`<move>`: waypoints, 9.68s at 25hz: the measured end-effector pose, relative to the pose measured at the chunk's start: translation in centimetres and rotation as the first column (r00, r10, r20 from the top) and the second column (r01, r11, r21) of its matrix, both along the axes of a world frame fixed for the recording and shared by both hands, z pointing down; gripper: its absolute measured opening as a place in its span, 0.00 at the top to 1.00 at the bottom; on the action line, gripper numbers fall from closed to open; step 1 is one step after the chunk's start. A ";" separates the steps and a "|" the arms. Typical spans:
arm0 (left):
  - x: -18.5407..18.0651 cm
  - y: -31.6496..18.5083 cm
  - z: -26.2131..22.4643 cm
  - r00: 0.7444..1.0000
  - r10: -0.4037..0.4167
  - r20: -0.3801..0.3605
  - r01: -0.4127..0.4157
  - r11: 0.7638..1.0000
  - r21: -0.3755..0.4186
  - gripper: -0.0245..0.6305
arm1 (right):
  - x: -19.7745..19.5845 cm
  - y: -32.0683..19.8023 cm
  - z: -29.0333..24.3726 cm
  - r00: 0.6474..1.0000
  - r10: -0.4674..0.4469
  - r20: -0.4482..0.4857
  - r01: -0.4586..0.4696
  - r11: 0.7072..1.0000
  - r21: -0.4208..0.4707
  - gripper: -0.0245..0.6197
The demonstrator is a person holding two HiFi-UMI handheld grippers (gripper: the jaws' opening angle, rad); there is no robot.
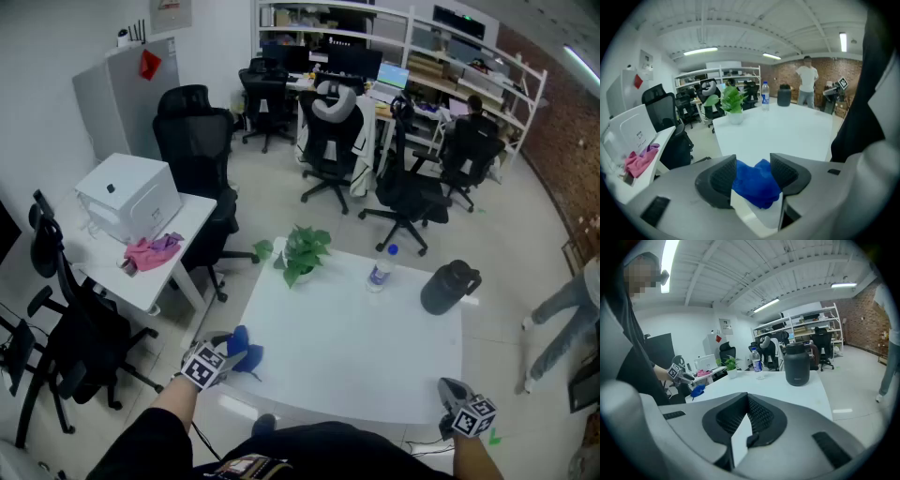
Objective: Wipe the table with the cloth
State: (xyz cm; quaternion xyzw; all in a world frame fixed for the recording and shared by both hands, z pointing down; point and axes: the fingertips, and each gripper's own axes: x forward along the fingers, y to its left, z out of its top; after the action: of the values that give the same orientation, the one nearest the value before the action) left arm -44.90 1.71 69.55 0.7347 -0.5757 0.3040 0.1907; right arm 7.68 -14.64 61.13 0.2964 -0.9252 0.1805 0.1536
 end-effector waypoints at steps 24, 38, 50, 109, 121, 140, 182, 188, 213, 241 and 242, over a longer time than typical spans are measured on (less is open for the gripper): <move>0.7 -3.6 9.1 0.896 0.401 0.188 -0.291 0.853 -0.433 0.69 | 2.1 0.7 2.2 0.998 0.055 -0.028 -0.056 0.998 -0.042 0.94; 23.5 -23.3 -0.6 0.844 0.522 0.122 -0.497 0.847 -0.189 0.70 | 12.0 -2.8 0.3 0.985 0.169 0.016 -0.170 0.984 0.050 0.94; 44.9 -32.2 0.3 0.732 0.670 0.121 -0.638 0.737 -0.221 0.70 | 28.6 -6.0 -0.5 0.952 0.299 -0.066 -0.289 0.949 0.126 0.94; 67.8 -42.0 9.3 0.759 0.643 0.103 -0.589 0.745 -0.312 0.74 | 42.0 4.0 6.6 0.935 0.325 -0.139 -0.334 0.942 -0.046 0.94; 68.9 -32.2 9.2 0.657 0.753 0.027 -0.700 0.623 -0.349 0.74 | 37.9 2.6 6.8 0.964 0.249 -0.089 -0.252 0.967 -0.030 0.94; 66.4 -43.0 9.4 0.778 0.619 0.106 -0.557 0.758 -0.340 0.75 | 43.1 7.2 8.0 0.929 0.337 -0.153 -0.353 0.931 -0.092 0.94; 4.0 -3.5 1.5 0.992 -0.112 -0.063 0.098 0.975 -0.201 0.75 | 3.0 -1.8 1.5 0.994 0.004 -0.106 0.004 0.998 0.070 0.94; -2.8 2.9 6.4 0.963 -0.267 -0.025 0.251 0.932 -0.260 0.75 | -1.0 -2.1 2.8 0.987 -0.022 -0.159 0.025 0.999 0.020 0.94; -1.0 -0.9 -0.2 0.904 -0.360 -0.232 0.364 0.931 -0.029 0.43 | 2.6 -0.4 1.2 0.993 0.022 -0.116 -0.017 0.999 0.049 0.94; 10.7 -4.3 -11.2 0.859 0.104 -0.501 0.097 0.928 0.359 0.95 | -3.6 -0.9 -2.1 0.995 -0.096 0.031 0.095 0.995 0.038 0.95; 10.6 -4.3 -11.3 0.859 0.103 -0.502 0.099 0.928 0.360 0.95 | -3.6 -1.0 -2.1 0.995 -0.096 0.033 0.094 0.995 0.039 0.95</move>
State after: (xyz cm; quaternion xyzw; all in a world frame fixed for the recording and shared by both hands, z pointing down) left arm -34.26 -2.59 58.27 0.8120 -0.5505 -0.0170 0.1933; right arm 4.03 -15.60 59.04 0.2517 -0.9440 0.1608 0.1404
